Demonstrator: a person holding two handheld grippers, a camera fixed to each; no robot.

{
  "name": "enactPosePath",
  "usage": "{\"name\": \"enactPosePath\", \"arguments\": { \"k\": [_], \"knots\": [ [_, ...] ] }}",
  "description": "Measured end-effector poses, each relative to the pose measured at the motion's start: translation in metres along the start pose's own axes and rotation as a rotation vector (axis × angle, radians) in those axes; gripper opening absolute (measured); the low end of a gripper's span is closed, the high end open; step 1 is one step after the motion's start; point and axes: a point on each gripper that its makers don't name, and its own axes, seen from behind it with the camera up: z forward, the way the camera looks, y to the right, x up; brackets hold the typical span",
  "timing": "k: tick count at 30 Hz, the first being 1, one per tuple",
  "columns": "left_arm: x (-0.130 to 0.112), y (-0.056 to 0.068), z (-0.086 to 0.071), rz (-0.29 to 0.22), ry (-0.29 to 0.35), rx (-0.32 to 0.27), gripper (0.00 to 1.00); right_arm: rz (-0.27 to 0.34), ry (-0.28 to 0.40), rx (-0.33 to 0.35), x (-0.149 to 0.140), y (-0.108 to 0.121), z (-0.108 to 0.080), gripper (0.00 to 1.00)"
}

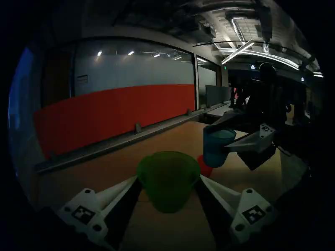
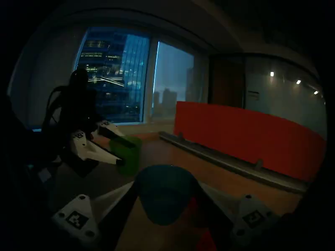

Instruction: Pour water

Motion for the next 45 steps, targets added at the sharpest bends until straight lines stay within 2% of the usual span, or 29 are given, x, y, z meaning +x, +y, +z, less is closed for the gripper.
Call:
{"name": "enactPosePath", "arguments": {
  "k": [6, 21, 33, 45],
  "knots": [
    [0.011, 0.003, -0.001, -0.006, 0.032, -0.008, 0.86, -0.001, 0.036, -0.004, 0.01, 0.001, -0.005, 0.96],
    [0.023, 0.011, 0.001, 0.004, 0.074, -0.026, 0.86, -0.027, 0.05, -0.002, 0.019, 0.005, -0.011, 0.96],
    [0.021, 0.036, 0.009, 0.022, 0.093, -0.078, 0.86, -0.07, 0.055, 0.0, 0.033, 0.011, -0.018, 0.96],
    [0.018, 0.058, 0.019, 0.021, 0.106, -0.129, 0.86, -0.143, 0.064, -0.002, 0.053, 0.019, -0.024, 0.96]
  ]
}}
